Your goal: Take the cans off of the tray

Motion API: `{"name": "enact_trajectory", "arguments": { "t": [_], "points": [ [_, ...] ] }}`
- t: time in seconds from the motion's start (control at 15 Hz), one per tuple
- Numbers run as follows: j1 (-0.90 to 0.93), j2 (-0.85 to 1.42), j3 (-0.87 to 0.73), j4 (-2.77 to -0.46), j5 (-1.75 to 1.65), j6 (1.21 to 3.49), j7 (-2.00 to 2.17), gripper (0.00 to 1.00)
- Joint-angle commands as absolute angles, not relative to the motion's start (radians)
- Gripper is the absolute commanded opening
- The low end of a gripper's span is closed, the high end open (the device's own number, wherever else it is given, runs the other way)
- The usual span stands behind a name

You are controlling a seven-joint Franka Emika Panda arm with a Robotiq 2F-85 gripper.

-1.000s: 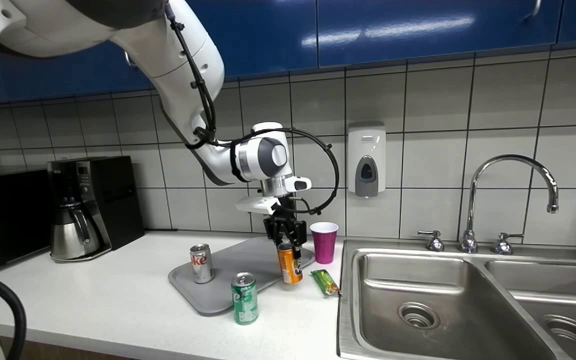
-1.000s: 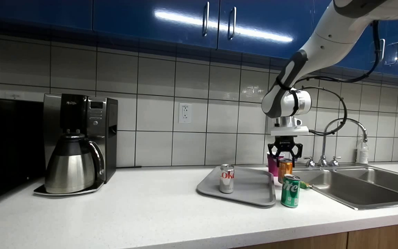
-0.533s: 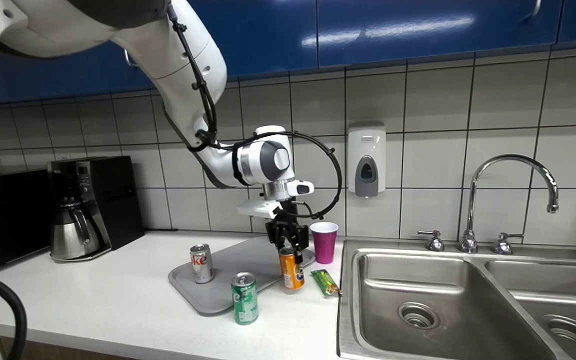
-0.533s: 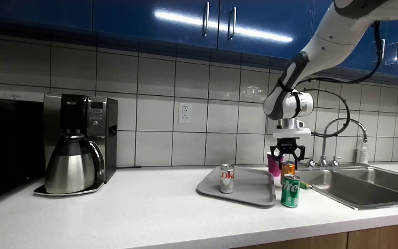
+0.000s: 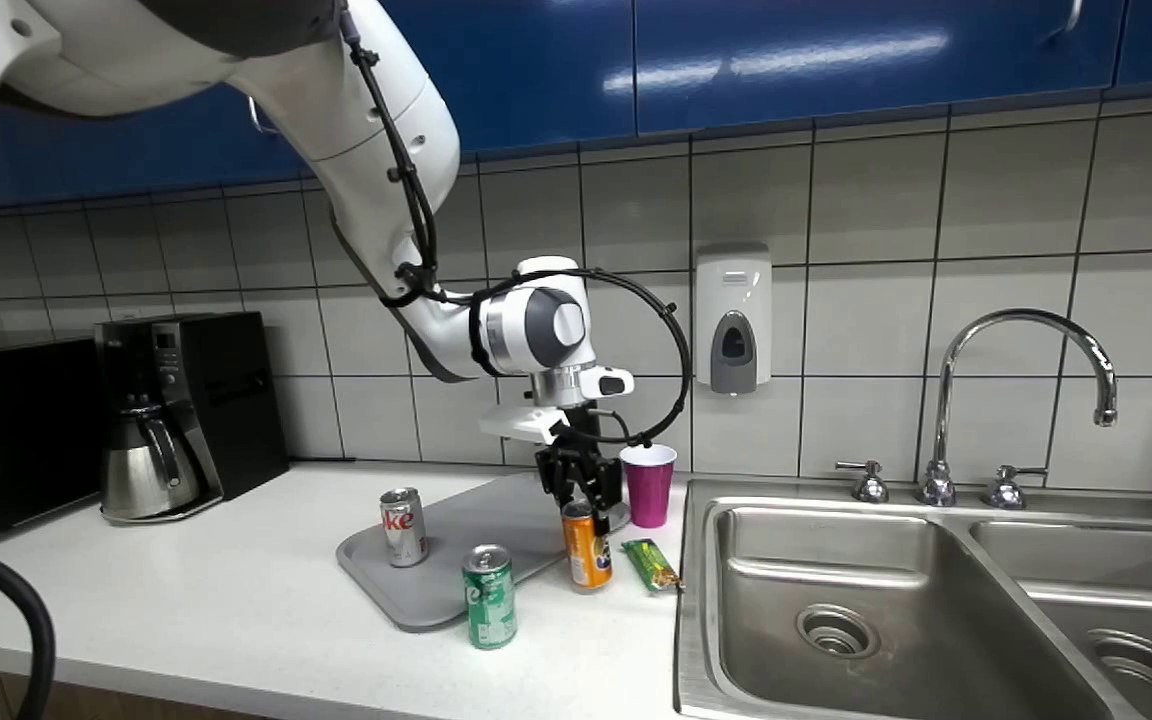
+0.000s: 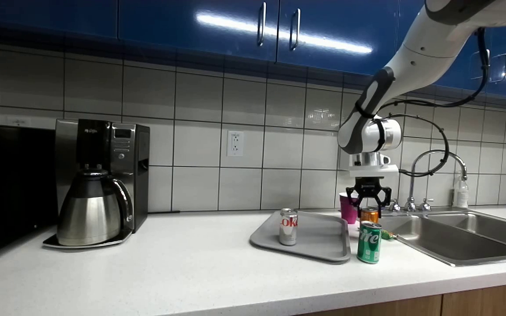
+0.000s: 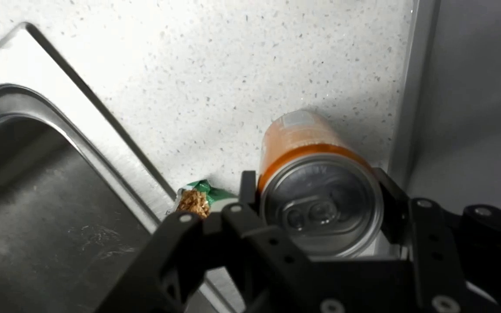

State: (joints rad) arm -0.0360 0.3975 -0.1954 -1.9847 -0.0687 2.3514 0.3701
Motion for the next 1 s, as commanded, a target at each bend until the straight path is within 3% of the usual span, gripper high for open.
{"name": "enact_trajectory", "arguments": {
  "t": [0.0, 0.13, 0.93],
  "points": [
    [-0.056, 0.383, -0.184, -1.995, -0.045, 2.359, 0.352, 0.91],
    [-0.055, 0.379, -0.184, -1.999, -0.045, 2.362, 0.355, 1.0],
    [-0.045, 0.304, -0.213, -2.052, -0.072, 2.44, 0.392, 1.0]
  ]
}}
